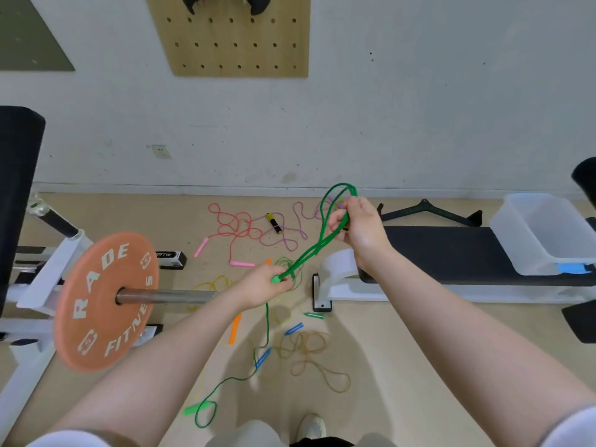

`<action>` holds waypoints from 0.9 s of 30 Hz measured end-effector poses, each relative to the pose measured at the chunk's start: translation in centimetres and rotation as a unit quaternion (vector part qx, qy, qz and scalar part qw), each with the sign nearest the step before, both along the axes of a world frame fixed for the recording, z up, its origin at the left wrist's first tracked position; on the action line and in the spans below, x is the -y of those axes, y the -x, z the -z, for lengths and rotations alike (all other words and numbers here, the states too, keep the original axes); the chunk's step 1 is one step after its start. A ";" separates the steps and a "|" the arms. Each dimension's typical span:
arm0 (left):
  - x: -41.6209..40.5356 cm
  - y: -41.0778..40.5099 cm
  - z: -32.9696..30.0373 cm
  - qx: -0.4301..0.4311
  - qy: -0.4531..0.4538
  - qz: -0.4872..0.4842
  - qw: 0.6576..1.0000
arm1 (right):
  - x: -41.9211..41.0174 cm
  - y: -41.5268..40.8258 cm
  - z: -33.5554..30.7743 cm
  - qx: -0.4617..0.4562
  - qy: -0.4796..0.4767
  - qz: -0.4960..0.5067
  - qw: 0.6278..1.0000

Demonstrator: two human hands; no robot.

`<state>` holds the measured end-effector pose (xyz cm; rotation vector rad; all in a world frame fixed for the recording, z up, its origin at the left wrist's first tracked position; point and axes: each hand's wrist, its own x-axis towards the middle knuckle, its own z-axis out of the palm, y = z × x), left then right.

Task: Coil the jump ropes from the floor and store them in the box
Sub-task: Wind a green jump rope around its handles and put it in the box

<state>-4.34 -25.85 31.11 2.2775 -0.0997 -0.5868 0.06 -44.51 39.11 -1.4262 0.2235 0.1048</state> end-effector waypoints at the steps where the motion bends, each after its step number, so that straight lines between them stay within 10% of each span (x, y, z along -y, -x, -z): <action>1: -0.2 0.2 -0.2 -0.001 -0.008 0.009 1.000 | 0.3 -0.1 0.0 0.014 0.014 0.033 0.999; 8: -1.0 -0.2 -0.8 0.032 -0.130 0.038 0.990 | 1.6 -0.4 0.8 0.061 0.170 0.089 0.980; 13: 0.0 -0.8 -3.7 -0.074 0.173 -0.102 0.977 | 2.1 -0.5 1.1 -0.028 0.150 0.124 0.980; 19: 1.5 -2.2 -9.3 -0.138 0.558 -0.196 0.794 | 2.4 0.9 1.3 -0.079 -0.006 -0.107 0.991; 27: 4.1 -5.3 -14.5 -0.168 0.744 -0.186 0.619 | 0.5 3.2 2.4 -0.104 0.027 -0.407 0.907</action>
